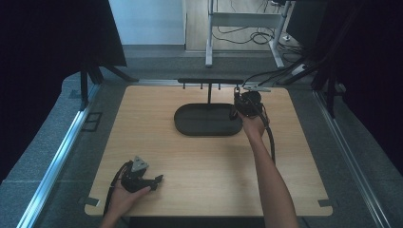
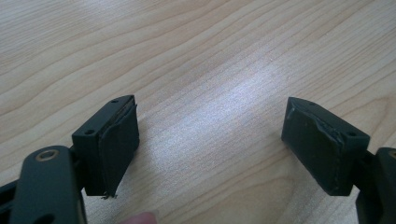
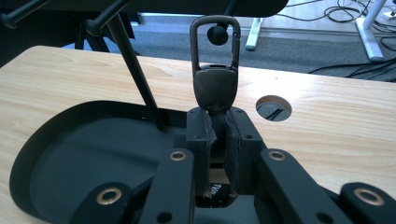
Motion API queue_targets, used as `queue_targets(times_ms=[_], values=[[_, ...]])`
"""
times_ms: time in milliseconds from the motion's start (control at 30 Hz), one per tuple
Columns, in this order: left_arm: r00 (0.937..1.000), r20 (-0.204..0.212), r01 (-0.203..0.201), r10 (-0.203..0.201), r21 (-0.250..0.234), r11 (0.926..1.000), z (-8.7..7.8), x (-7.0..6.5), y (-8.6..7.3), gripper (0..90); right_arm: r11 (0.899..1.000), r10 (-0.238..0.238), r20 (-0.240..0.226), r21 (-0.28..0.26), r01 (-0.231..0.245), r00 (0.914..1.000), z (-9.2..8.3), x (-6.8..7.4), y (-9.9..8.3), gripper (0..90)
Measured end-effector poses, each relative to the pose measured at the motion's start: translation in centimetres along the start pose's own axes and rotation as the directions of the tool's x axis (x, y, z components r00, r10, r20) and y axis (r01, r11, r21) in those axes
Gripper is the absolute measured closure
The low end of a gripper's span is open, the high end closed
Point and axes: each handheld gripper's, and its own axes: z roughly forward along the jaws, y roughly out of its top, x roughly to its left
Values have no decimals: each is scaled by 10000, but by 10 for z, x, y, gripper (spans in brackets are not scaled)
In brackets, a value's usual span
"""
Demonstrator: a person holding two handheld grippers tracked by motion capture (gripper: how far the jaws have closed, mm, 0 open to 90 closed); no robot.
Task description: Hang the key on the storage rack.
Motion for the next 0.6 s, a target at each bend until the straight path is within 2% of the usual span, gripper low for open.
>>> queue_targets(times_ms=[200, 333, 400, 600], values=[[10000, 21, 38, -38, -13, 10000, 0, 0, 0, 192, 9999, -113, 39, 1, 113, 9999, 2, -2, -1, 793], [10000, 46, 58, -58, -25, 10000, 0, 1, 0, 194, 9994, -298, -40, -171, 297, 9995, -1, -1, 0, 714], [9998, 99, 149, -148, -92, 9998, -1, 2, -1, 203, 9992, -312, -52, -242, 311, 9995, -4, 1, 1, 643], [9998, 50, 187, -185, -560, 9983, -12, 4, 2, 207, 9985, -452, -84, -320, 449, 9989, -10, 4, -1, 527]])
